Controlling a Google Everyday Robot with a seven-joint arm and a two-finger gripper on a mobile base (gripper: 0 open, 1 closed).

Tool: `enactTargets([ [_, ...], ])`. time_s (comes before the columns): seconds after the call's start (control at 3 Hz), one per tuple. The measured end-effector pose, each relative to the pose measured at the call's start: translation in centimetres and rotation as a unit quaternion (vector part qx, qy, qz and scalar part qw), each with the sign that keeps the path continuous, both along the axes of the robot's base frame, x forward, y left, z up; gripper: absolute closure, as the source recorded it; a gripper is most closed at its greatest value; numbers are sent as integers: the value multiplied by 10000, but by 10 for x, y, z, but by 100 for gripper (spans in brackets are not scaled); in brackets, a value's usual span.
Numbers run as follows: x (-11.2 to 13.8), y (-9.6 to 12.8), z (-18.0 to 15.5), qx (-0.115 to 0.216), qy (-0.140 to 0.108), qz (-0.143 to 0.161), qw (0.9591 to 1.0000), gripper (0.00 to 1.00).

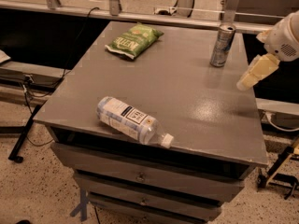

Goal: Move redbull can near blue plastic bottle

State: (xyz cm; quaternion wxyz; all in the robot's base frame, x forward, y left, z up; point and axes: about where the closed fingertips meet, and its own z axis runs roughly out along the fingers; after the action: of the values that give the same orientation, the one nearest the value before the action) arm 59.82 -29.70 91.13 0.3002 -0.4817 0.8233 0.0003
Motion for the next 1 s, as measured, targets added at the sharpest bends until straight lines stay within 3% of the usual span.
enactTargets([
  [0.33, 41, -13, -18, 492, -198, -271, 9982, 0],
  [0.67, 81, -8, -32, 1192, -467, -392, 9910, 0],
  [1.0, 119, 5, -34, 1843, -795, -413, 9788, 0],
])
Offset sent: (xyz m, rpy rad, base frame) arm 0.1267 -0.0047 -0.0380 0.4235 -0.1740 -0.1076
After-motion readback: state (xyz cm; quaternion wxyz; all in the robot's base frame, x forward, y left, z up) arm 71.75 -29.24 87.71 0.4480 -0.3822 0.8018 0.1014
